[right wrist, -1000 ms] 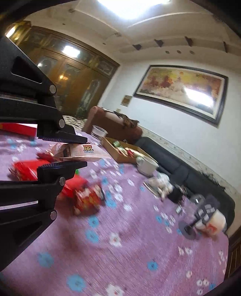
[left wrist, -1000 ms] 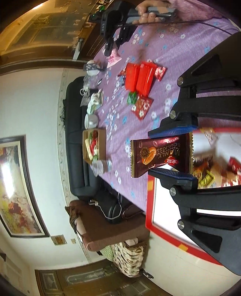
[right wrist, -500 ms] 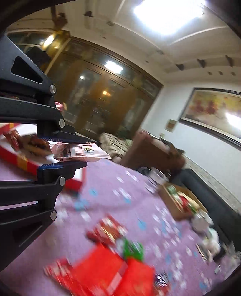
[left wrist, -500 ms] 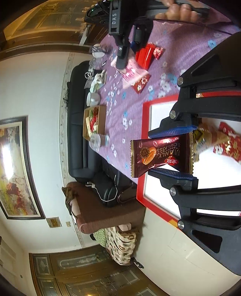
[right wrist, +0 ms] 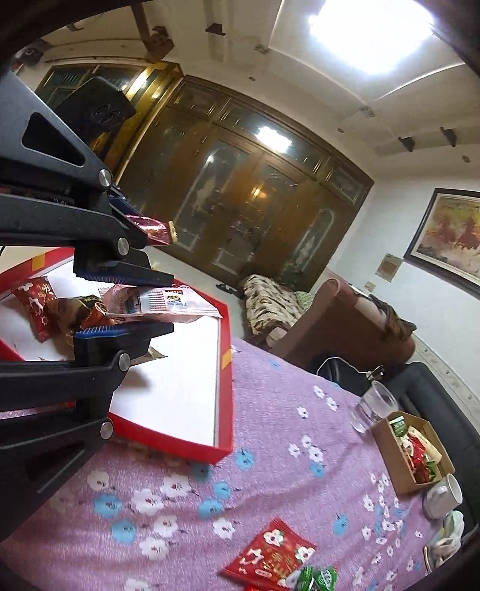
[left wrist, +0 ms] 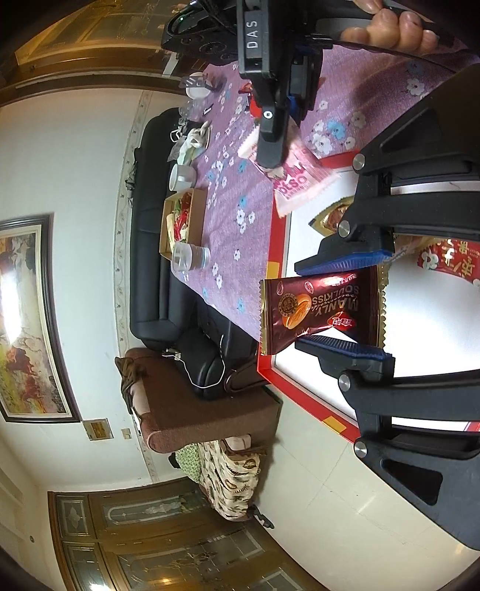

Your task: Organize snacks

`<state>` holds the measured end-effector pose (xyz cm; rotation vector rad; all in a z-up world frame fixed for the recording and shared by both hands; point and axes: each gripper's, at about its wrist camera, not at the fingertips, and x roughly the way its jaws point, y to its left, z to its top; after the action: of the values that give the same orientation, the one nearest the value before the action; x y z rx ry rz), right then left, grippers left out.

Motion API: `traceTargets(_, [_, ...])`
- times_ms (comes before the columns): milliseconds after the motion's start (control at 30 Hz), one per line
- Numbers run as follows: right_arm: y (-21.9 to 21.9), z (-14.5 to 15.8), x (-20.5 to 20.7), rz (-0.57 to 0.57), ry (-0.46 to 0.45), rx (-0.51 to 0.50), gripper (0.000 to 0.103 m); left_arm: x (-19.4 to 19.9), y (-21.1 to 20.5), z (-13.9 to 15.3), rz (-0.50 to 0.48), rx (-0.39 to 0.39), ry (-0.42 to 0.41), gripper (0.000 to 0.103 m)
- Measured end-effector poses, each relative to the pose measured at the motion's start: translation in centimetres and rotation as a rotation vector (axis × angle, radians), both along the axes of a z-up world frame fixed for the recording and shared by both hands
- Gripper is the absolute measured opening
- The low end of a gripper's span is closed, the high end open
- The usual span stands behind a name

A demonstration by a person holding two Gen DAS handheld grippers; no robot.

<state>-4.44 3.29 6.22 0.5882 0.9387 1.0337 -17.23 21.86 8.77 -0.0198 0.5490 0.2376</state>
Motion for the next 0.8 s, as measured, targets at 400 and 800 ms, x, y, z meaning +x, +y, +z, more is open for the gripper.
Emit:
traceTargets(400, [2.4,-1.2,-0.6,0.060,0.014,-0.041,0.037,0.6,3.3,-2.1,0.114,-0.072,0.061,0.056])
traceTargets(800, [-11.5,-0.6,3.3,-0.259,0.017,0.023,0.052,1.2,2.3,-2.8,0.098,-0.081,0.104,0.058])
